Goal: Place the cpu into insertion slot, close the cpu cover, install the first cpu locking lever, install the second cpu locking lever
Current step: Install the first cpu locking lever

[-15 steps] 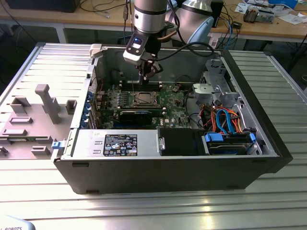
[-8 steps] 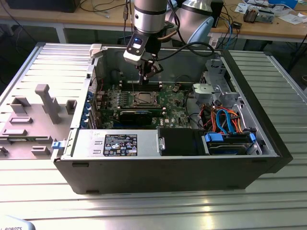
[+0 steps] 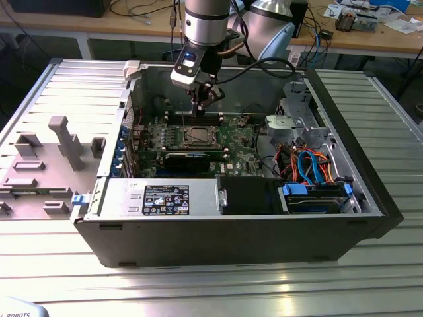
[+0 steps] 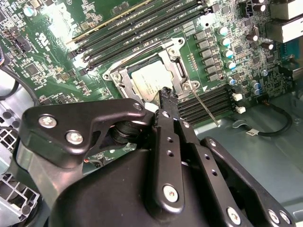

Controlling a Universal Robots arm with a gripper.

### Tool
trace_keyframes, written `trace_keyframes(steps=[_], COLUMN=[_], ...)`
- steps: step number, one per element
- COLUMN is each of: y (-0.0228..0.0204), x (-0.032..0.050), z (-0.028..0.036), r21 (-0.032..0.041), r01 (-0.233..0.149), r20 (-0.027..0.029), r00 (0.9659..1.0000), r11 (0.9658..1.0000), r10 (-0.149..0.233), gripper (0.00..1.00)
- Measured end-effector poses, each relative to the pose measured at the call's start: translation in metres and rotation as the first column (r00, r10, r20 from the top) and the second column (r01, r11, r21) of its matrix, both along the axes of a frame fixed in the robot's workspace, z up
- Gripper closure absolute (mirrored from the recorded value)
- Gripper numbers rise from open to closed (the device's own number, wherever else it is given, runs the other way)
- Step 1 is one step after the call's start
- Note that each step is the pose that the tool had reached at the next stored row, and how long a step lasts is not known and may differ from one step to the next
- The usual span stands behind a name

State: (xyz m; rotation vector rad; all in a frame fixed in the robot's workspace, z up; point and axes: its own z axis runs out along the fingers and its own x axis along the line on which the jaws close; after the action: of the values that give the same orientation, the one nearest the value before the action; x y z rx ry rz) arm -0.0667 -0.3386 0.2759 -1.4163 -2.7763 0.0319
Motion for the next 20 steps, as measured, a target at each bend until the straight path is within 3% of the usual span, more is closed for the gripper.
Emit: trace_keyframes(steps=[20], y=[0.0000], x=[0.0000], z=[0.0000], r21=[-0.0001], r01=[-0.019], r20=[0.0000], r00=[0.9998], r11=[0.9998], r10=[0.019], gripper=[0.89])
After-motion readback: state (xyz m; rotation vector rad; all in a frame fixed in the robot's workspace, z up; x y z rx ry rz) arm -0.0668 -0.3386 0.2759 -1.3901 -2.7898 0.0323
